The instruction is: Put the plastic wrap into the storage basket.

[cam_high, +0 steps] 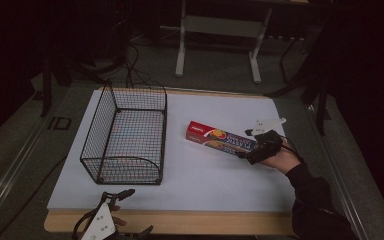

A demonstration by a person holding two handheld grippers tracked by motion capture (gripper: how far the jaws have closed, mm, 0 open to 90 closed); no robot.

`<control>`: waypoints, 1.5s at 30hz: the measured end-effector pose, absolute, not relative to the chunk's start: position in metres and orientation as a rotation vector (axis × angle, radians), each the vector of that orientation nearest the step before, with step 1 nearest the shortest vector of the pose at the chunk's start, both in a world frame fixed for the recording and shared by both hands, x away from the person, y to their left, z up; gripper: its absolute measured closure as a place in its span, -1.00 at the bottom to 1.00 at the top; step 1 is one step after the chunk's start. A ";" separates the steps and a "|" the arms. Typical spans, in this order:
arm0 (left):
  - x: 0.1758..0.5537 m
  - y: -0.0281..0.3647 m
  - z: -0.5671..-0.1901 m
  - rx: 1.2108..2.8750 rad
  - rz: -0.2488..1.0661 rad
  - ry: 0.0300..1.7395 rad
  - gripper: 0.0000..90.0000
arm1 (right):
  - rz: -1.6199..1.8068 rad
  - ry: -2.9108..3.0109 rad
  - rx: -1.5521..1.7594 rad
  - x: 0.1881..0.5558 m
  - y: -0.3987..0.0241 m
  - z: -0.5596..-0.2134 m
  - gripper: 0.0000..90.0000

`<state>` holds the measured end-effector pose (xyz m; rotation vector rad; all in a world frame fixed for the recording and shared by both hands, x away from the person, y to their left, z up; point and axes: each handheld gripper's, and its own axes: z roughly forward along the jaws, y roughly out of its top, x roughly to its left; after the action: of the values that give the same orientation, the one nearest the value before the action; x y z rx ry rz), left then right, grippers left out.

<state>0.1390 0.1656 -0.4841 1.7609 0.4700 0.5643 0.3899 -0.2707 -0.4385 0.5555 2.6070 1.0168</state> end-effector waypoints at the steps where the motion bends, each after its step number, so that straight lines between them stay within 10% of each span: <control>1: 0.139 0.166 -0.484 1.761 0.563 0.469 -1.00 | 1.004 2.615 0.559 0.393 -0.270 -0.439 -0.79; 45: 0.140 0.165 -0.487 1.785 0.553 0.481 -1.00 | 0.419 2.934 0.500 0.469 -0.238 -0.494 -0.27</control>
<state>0.1396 0.1647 -0.4872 1.7853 0.4811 0.5528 0.4686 -0.2383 -0.4943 0.5002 2.9344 0.4191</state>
